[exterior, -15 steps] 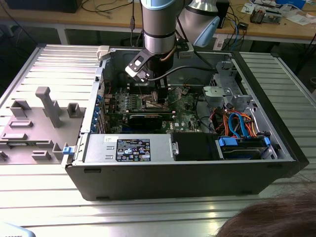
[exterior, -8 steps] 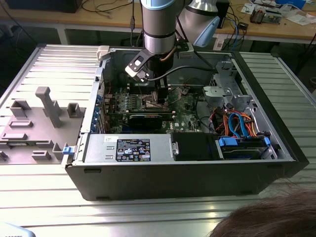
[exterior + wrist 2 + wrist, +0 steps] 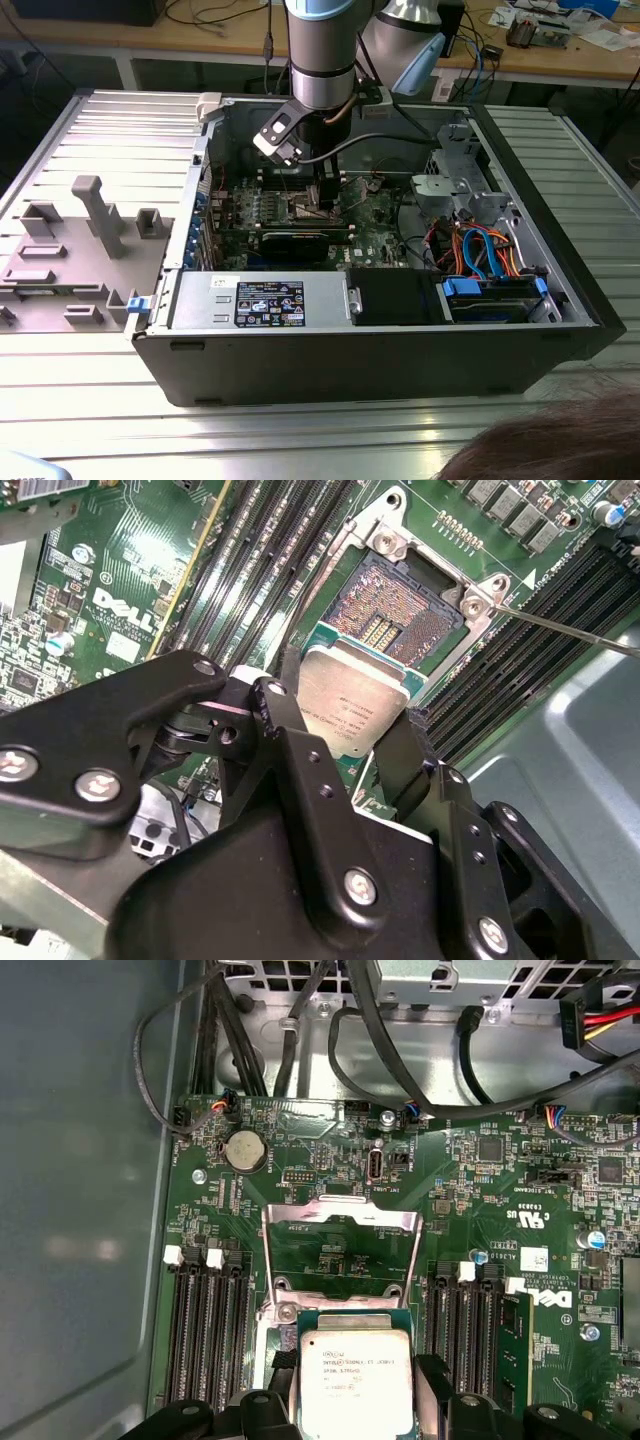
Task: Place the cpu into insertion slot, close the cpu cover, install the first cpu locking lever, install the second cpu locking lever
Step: 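Place the cpu into insertion slot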
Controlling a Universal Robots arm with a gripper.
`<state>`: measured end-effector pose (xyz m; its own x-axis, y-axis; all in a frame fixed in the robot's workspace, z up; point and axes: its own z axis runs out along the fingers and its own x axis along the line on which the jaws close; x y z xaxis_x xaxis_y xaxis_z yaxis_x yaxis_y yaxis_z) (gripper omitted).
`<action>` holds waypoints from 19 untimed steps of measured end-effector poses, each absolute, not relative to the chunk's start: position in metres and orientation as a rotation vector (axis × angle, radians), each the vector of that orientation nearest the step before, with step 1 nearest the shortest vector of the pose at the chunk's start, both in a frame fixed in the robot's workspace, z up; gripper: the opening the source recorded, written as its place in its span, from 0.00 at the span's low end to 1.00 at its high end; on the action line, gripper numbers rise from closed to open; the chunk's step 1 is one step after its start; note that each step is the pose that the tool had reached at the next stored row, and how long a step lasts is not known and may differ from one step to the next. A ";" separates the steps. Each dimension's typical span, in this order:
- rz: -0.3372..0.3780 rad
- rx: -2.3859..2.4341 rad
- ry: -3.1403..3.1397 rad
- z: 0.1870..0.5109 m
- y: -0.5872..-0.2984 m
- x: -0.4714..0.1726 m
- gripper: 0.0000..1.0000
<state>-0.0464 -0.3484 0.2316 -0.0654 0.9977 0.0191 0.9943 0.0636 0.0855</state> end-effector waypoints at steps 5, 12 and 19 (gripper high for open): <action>0.117 2.120 2.254 0.231 -0.348 -0.046 0.55; 0.117 2.124 2.251 0.231 -0.348 -0.046 0.55; 0.117 2.128 2.246 0.231 -0.348 -0.046 0.55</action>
<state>-0.0464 -0.3484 0.2313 -0.0545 0.9983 0.0191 0.9949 0.0527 0.0855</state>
